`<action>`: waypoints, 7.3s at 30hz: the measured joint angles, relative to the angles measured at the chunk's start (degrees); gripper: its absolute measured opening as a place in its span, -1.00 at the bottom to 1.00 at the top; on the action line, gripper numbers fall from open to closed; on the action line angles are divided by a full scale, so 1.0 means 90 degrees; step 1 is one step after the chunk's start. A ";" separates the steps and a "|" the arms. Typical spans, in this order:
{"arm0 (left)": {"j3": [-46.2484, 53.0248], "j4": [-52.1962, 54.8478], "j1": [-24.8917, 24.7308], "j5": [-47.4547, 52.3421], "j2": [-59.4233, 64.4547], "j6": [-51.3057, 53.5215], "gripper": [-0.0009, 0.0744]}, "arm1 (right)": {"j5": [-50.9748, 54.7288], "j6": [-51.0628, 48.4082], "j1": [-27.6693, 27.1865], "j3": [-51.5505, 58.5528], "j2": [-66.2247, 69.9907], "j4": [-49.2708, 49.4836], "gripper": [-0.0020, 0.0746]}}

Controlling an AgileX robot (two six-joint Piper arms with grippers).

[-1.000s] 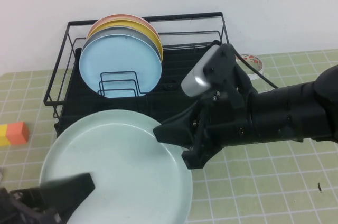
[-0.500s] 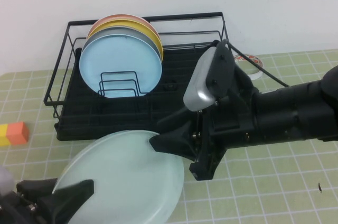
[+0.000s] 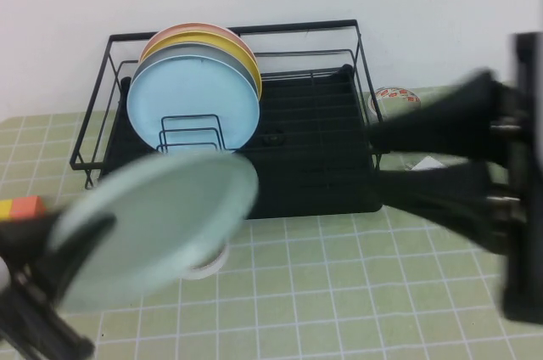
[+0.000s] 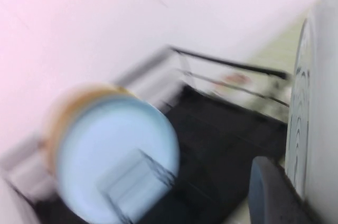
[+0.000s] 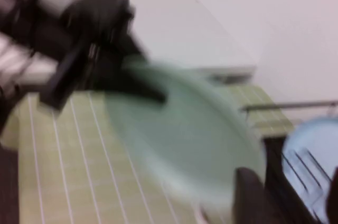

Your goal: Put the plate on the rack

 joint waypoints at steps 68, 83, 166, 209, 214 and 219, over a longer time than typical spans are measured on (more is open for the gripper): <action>-0.4953 -0.0472 0.0000 0.0029 0.6899 0.5873 -0.07 | 0.0745 0.6873 0.0000 0.4514 -0.5441 -0.7675 -0.93; -0.4941 -0.0493 -0.0014 -0.1567 0.4913 0.2040 -0.88 | 0.0492 0.7160 0.0000 0.4532 -0.5441 -0.7700 -0.93; 0.2072 -0.0726 -0.0014 -0.3627 -0.4275 -0.1560 -0.98 | -0.4328 0.6632 -0.3840 0.6857 -0.6704 -0.5001 -0.95; 0.2782 0.9933 0.0930 -0.0773 -0.4275 -1.4193 -0.98 | -0.1679 0.6654 -0.4426 0.6849 -0.6881 -0.5474 -0.95; 0.2782 1.0214 0.0716 -0.0759 -0.4275 -1.4057 -0.98 | -0.1674 0.6654 -0.4426 0.6849 -0.6881 -0.5423 -0.95; 0.2782 1.0241 0.0637 -0.0759 -0.4275 -1.3749 -0.98 | -0.1664 0.6654 -0.4426 0.6849 -0.6881 -0.5307 -0.95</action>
